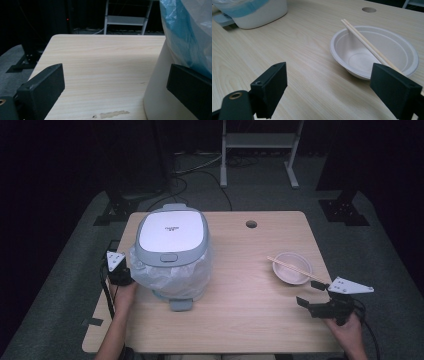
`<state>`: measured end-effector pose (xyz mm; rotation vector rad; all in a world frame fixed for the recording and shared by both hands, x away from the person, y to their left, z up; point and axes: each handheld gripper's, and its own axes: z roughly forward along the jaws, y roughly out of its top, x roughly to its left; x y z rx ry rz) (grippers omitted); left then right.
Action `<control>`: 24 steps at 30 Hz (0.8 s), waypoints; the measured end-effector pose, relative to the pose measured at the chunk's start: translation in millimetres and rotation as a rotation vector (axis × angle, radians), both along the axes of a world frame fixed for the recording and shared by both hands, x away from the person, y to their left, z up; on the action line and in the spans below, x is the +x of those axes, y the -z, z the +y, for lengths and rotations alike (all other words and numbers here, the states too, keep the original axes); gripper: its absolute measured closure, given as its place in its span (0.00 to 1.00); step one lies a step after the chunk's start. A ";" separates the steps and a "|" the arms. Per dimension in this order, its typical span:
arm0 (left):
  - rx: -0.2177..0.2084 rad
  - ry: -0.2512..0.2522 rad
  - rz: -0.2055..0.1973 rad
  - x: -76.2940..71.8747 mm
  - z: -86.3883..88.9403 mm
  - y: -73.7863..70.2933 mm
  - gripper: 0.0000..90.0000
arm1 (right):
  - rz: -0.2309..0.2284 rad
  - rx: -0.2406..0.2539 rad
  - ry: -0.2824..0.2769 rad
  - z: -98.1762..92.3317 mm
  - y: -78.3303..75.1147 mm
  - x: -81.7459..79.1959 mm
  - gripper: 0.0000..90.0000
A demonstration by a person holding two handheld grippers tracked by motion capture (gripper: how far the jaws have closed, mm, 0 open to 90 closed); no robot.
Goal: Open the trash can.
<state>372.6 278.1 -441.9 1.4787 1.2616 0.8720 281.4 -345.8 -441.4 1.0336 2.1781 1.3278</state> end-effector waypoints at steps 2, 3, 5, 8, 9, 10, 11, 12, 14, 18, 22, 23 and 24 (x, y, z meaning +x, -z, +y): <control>0.015 0.016 -0.007 0.9 -2.6 -0.5 0.01 | 0.000 0.000 0.000 0.0 -0.1 -0.2 0.15; 0.015 0.016 -0.007 0.9 -2.6 -0.5 0.01 | 0.000 0.000 0.000 0.0 -0.1 -0.2 0.15; 0.027 0.016 -0.013 1.9 -6.1 -1.4 0.01 | -0.001 0.000 0.000 -0.1 -0.1 -0.1 0.15; 0.021 0.024 -0.013 5.5 -9.6 -0.9 0.01 | -0.001 0.001 -0.003 -0.1 0.0 -0.1 0.15; 0.021 0.024 -0.013 5.5 -9.6 -0.9 0.01 | -0.001 0.001 -0.003 -0.1 0.0 -0.1 0.15; 0.017 0.030 -0.011 7.0 -10.8 -0.4 0.01 | -0.003 0.001 -0.004 -0.4 0.0 -0.2 0.15; 0.017 0.030 -0.011 7.0 -10.8 -0.4 0.01 | -0.003 0.001 -0.004 -0.4 0.0 -0.2 0.15; 0.018 0.035 -0.010 7.7 -11.6 -0.4 0.01 | -0.004 0.002 -0.005 -0.4 0.0 -0.2 0.15; 0.028 0.060 -0.016 8.8 -14.8 -1.2 0.09 | -0.003 0.004 -0.006 -0.2 0.0 0.0 0.15; 0.027 0.069 -0.017 11.7 -18.9 -1.2 0.10 | -0.005 0.003 -0.007 0.1 -0.1 0.0 0.15; 0.028 0.074 -0.018 13.3 -22.2 -1.2 0.10 | -0.005 0.004 -0.007 -0.3 -0.2 -0.4 0.15; 0.027 0.075 -0.019 13.8 -23.4 -1.2 0.10 | -0.005 0.006 -0.007 -0.3 -0.2 -0.4 0.15; 0.034 0.080 -0.019 14.6 -25.5 -1.4 0.10 | -0.004 0.004 -0.008 -0.2 -0.1 -0.2 0.15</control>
